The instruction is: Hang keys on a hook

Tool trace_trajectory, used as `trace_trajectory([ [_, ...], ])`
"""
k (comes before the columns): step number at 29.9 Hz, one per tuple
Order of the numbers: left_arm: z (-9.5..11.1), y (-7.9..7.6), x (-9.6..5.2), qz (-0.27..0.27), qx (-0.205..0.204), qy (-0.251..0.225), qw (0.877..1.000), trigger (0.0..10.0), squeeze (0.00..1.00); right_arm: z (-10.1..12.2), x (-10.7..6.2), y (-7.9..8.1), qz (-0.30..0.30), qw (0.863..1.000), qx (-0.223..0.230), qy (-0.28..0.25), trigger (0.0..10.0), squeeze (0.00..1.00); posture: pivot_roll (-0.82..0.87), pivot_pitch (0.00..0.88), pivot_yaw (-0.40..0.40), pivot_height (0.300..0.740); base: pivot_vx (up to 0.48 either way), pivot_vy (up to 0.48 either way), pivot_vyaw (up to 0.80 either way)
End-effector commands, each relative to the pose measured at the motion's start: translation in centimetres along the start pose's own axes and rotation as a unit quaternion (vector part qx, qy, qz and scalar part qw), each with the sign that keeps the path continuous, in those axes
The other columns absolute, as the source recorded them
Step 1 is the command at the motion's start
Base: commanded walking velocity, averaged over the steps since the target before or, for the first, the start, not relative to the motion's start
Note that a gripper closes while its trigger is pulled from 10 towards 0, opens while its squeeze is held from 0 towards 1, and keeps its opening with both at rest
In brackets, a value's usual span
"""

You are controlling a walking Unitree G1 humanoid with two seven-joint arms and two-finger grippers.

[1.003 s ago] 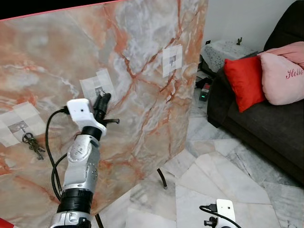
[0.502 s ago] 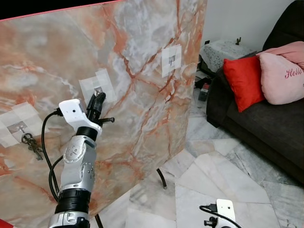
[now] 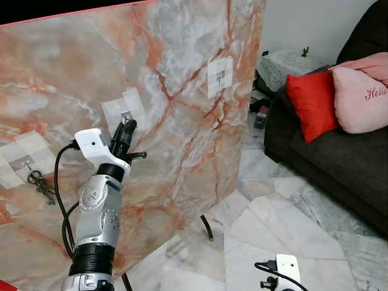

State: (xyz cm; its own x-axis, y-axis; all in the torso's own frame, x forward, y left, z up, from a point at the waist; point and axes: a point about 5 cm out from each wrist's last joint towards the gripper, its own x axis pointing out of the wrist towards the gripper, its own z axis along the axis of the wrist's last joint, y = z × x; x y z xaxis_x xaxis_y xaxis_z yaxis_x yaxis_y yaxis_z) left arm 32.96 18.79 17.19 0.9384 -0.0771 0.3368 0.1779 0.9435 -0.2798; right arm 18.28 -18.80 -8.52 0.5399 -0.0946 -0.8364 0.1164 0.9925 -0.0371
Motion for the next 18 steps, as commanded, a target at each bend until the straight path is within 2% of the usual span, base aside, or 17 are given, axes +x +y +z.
trace_trajectory([
  [1,0.1,-0.9,0.1,-0.025,-0.007,0.000,1.000,10.0,0.00,0.3,0.0,-0.1,-0.001,1.000,0.005,-0.006,10.0,0.00,-0.04,0.000,-0.036,0.740,0.000,0.000,0.00],
  [7,0.8,-2.4,0.9,-0.066,-0.013,-0.012,0.998,10.0,0.00,0.3,0.0,0.0,-0.001,1.000,0.006,-0.008,10.0,0.00,-0.04,0.000,-0.037,0.740,0.000,0.000,0.00],
  [12,0.7,-3.4,0.9,-0.104,-0.014,0.003,0.994,10.0,0.00,0.3,0.0,0.0,0.000,1.000,0.008,-0.008,10.0,0.00,-0.05,0.000,-0.033,0.740,0.000,0.000,0.00],
  [18,0.4,-2.4,0.3,-0.078,-0.002,0.010,0.997,10.0,0.00,0.3,0.0,0.0,0.002,1.000,0.007,-0.007,10.0,0.00,-0.04,0.000,-0.035,0.740,0.000,0.000,0.00],
])
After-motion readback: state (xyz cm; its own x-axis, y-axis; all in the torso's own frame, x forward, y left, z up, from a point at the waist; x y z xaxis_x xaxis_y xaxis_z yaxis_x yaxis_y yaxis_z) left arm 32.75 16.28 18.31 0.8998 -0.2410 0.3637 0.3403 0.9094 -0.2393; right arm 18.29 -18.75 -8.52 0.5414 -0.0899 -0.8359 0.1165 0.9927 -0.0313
